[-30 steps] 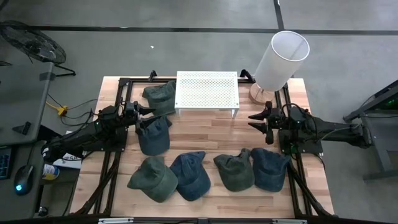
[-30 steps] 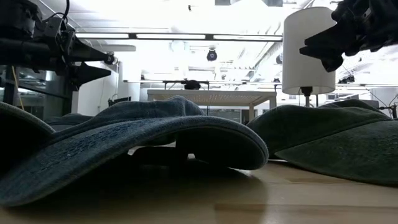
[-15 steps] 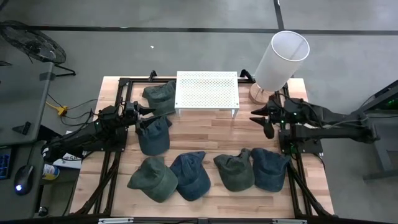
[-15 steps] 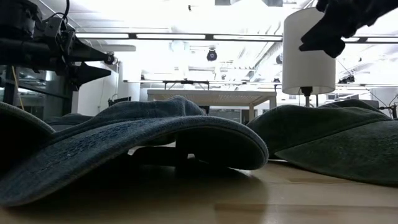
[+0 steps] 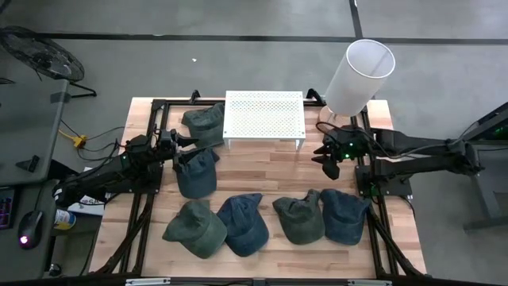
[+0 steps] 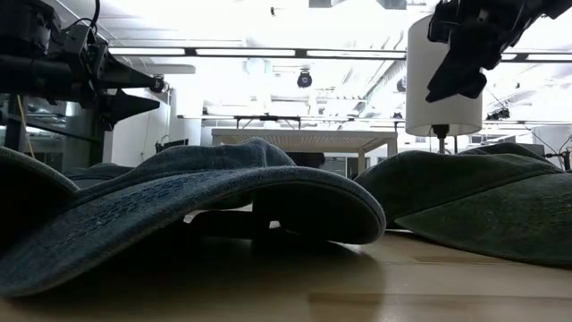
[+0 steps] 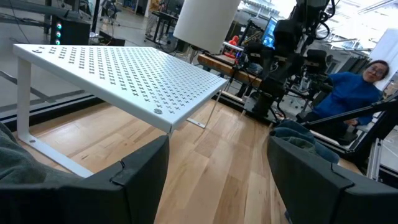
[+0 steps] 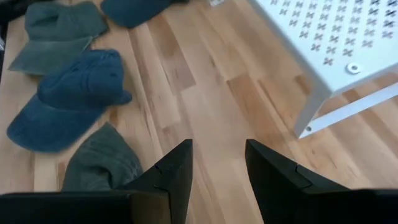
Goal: Pick & Place hat
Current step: Put the dark blue cap on the shelf
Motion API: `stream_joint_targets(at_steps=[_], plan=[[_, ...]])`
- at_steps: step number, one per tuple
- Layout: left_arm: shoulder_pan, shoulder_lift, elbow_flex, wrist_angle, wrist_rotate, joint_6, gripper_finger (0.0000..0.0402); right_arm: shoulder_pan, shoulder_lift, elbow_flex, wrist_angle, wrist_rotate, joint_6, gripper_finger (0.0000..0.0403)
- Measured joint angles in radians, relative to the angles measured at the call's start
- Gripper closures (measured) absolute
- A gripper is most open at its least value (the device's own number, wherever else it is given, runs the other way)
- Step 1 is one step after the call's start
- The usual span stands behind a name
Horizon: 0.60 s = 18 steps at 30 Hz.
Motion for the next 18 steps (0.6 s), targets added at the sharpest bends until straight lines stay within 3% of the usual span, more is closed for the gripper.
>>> stream_joint_targets(at_steps=[18], plan=[[0.0, 0.0, 0.0, 0.0, 0.0, 0.0, 0.0134, -0.012, 0.074, 0.0, -0.056, 0.01, 0.067, 0.0263]])
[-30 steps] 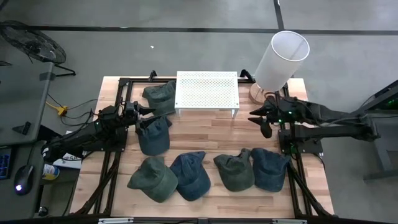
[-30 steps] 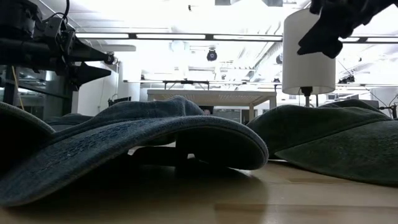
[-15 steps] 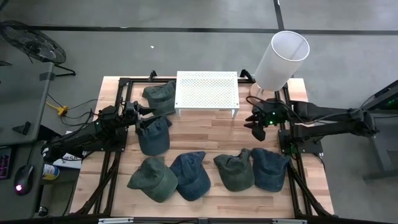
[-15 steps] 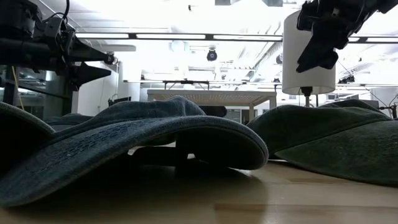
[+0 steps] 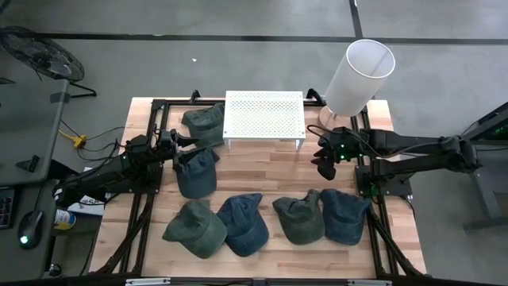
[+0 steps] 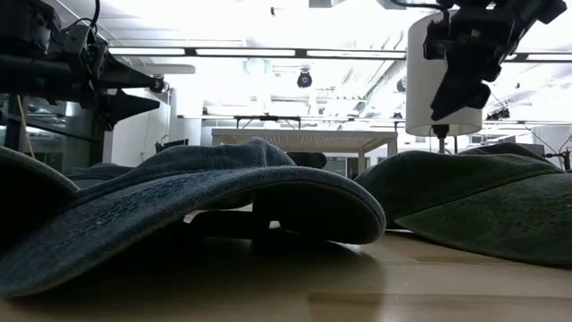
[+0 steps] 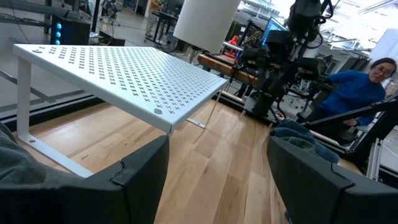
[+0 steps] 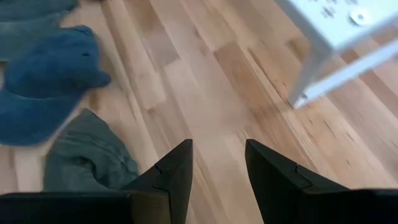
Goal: Pick & Place hat
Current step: Put the dark blue cap on the shelf
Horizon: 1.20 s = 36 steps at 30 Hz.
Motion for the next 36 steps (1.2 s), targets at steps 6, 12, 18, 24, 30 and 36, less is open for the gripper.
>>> stream_joint_targets(at_steps=[6, 12, 18, 24, 30, 36], plan=[[0.0, 0.0, 0.0, 0.0, 0.0, 0.0, 0.0134, -0.028, 0.0, 0.0, -0.103, 0.017, 0.065, 0.0251], [0.0, 0.0, 0.0, 0.0, 0.0, 0.0, 0.0134, -0.029, 0.0, 0.0, -0.217, 0.132, 0.228, 0.0215], [0.0, 0.0, 0.0, 0.0, 0.0, 0.0, 0.0134, -0.029, 0.0, 0.0, -0.284, 0.171, 0.38, 0.0176], [0.0, 0.0, 0.0, 0.0, 0.0, 0.0, 0.0134, -0.029, 0.0, -0.008, -0.304, 0.171, 0.47, 0.0167], [0.0, 0.0, 0.0, 0.0, 0.0, 0.0, 0.0134, -0.023, 0.0, -0.029, -0.31, 0.161, 0.539, 0.0166], [0.0, 0.0, 0.0, 0.0, 0.0, 0.0, 0.0134, -0.018, 0.0, -0.03, -0.331, 0.163, 0.581, 0.0166]])
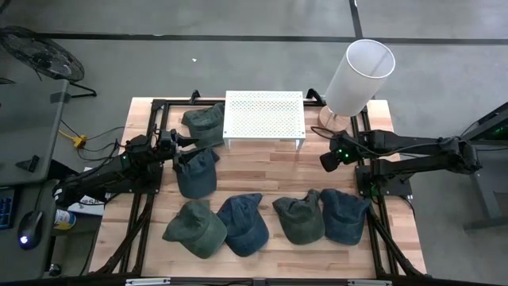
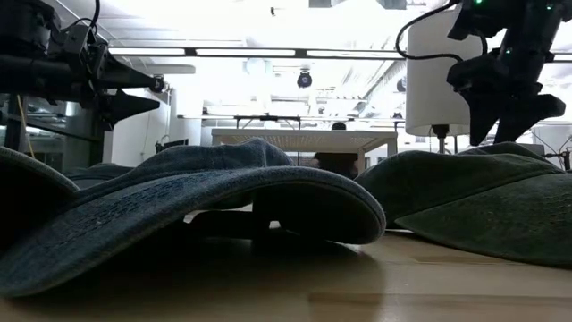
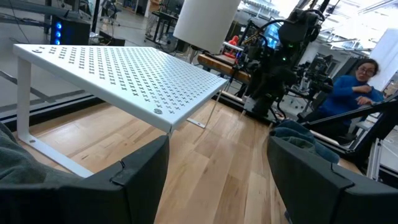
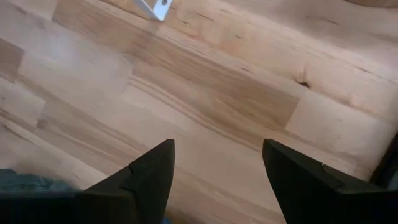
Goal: Pick & Place hat
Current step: Put the dark blue cap on the shelf
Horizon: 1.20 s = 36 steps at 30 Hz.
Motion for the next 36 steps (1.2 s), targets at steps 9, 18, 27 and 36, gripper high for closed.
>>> stream_joint_targets(at_steps=[9, 18, 27, 36], plan=[[0.0, 0.0, 0.0, 0.0, 0.0, 0.0, 0.0134, 0.0, 0.001, 0.0, -0.032, 0.0, 0.063, 0.0166], [0.0, 0.0, 0.0, 0.0, 0.0, 0.0, 0.0134, 0.0, 0.012, 0.0, -0.04, -0.006, 0.093, 0.0166], [0.0, 0.0, 0.0, 0.0, 0.0, 0.0, 0.0134, 0.041, 0.049, 0.0, -0.044, -0.072, 0.157, 0.0166], [0.0, 0.0, 0.0, 0.0, 0.0, 0.0, 0.0134, 0.151, 0.089, 0.0, -0.043, -0.206, 0.183, 0.0166]])
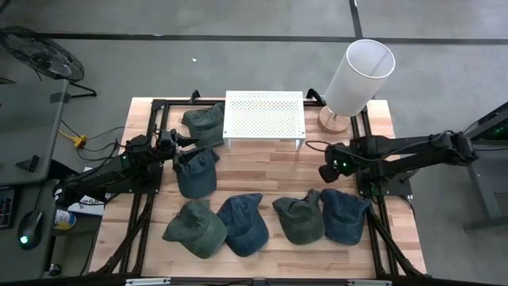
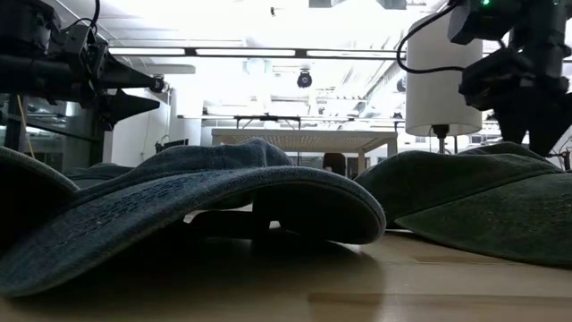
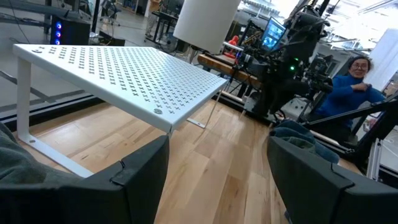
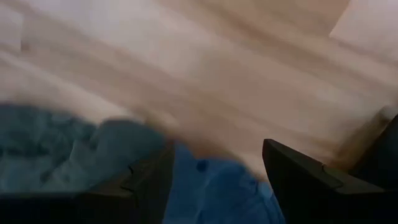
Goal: Pick & Place hat
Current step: Put the dark blue cap on the shelf
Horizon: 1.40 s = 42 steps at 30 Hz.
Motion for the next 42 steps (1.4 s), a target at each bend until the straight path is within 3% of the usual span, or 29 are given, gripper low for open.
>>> stream_joint_targets(at_steps=[8, 19, 29, 42], plan=[[0.0, 0.0, 0.0, 0.0, 0.0, 0.0, 0.0134, 0.119, 0.0, 0.0, 0.037, -0.099, 0.042, 0.0166], [0.0, 0.0, 0.0, 0.0, 0.0, 0.0, 0.0134, 0.341, -0.001, 0.0, 0.075, 0.076, 0.205, 0.0166], [0.0, 0.0, 0.0, 0.0, 0.0, 0.0, 0.0134, 0.575, 0.0, 0.0, 0.069, 0.123, 0.268, 0.0166], [0.0, 0.0, 0.0, 0.0, 0.0, 0.0, 0.0134, 0.68, 0.004, 0.0, -0.06, 0.096, 0.65, 0.0166]])
